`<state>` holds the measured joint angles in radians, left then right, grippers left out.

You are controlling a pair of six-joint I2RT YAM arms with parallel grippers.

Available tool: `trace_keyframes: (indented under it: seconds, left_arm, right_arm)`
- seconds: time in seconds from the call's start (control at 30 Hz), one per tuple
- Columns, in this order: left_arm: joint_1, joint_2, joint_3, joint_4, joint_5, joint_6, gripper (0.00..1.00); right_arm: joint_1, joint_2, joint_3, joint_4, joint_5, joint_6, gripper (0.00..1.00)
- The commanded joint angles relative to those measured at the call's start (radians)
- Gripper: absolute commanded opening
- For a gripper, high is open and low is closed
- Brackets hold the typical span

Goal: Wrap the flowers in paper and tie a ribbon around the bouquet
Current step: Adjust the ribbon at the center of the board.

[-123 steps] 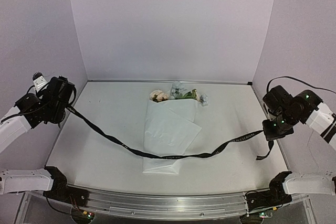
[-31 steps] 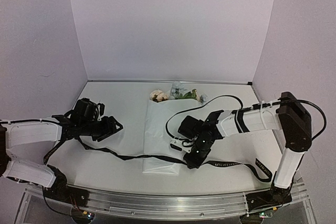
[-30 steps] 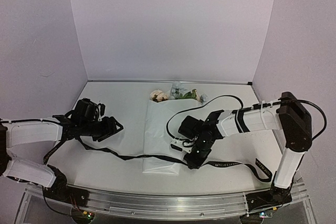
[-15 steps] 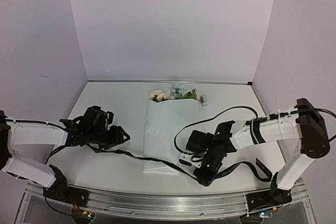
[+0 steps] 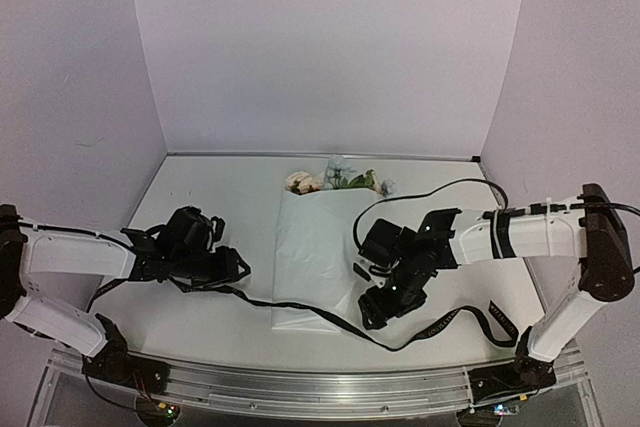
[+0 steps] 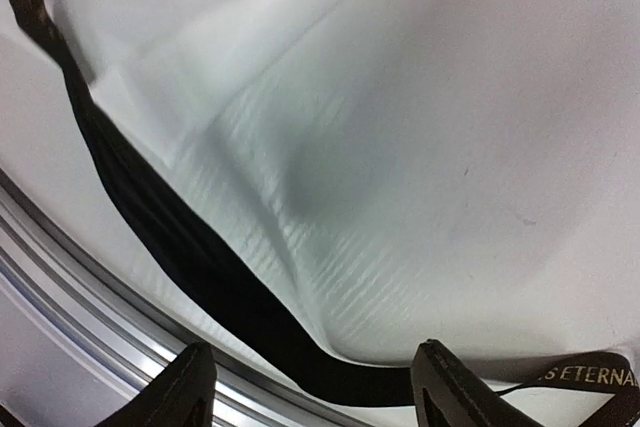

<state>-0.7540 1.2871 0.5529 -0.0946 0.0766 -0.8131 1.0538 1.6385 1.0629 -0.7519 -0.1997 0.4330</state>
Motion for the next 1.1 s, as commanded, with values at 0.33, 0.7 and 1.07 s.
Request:
trace_keyframes:
  seconds: [0.33, 0.7, 1.07]
  left_arm:
    - [-0.111, 0.192, 0.059, 0.092, 0.041, -0.011, 0.37]
    - [-0.209, 0.037, -0.081, -0.031, -0.006, -0.17, 0.2]
    - [-0.202, -0.018, 0.084, -0.115, -0.128, -0.08, 0.53]
  right_arm:
    - [-0.151, 0.128, 0.15, 0.124, -0.041, 0.345, 0.66]
    - [-0.193, 0.216, 0.225, 0.225, -0.116, 0.451, 0.69]
    - [-0.212, 0.275, 0.224, 0.261, -0.121, 0.506, 0.65]
